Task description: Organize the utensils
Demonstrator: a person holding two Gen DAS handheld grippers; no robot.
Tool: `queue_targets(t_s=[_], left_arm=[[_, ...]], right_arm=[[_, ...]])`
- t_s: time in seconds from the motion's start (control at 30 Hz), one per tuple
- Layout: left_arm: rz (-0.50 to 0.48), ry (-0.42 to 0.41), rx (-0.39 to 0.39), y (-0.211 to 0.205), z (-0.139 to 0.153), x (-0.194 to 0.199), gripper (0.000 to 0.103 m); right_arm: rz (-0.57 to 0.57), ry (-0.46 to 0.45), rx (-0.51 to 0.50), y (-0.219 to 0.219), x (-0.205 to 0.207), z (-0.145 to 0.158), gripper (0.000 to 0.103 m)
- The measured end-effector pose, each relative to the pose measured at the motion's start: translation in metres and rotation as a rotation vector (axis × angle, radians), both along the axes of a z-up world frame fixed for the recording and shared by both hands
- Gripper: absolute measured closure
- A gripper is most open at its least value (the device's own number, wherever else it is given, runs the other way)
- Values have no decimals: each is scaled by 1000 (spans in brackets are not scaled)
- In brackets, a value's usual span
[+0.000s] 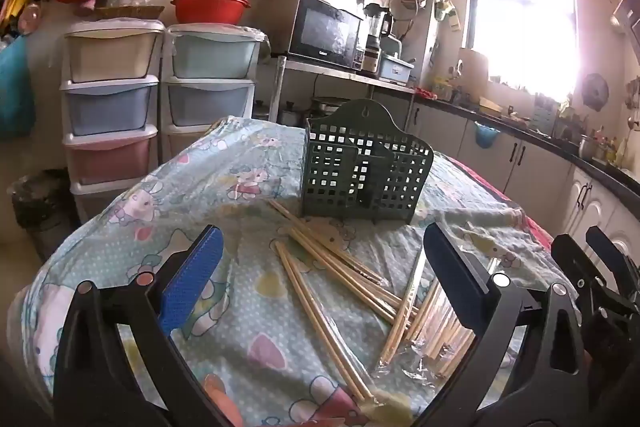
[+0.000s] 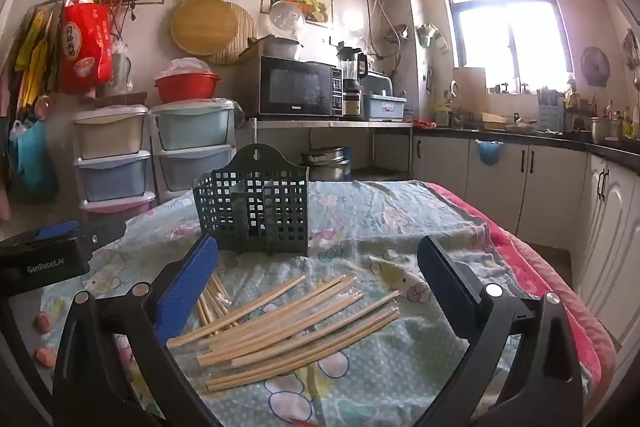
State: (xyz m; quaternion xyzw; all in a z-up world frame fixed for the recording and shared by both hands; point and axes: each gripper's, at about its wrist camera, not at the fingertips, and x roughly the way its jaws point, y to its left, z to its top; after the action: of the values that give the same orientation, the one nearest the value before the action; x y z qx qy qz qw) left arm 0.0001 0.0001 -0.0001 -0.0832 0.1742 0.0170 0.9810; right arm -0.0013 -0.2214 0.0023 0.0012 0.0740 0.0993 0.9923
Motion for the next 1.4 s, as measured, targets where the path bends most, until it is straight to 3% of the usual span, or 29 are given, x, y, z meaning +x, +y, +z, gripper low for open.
queue_targets(t_s=[1.4], left_arm=[[-8,-31,12,-7,11,-6,10]], right_arm=[[17,5,3,2,-4,4,6]])
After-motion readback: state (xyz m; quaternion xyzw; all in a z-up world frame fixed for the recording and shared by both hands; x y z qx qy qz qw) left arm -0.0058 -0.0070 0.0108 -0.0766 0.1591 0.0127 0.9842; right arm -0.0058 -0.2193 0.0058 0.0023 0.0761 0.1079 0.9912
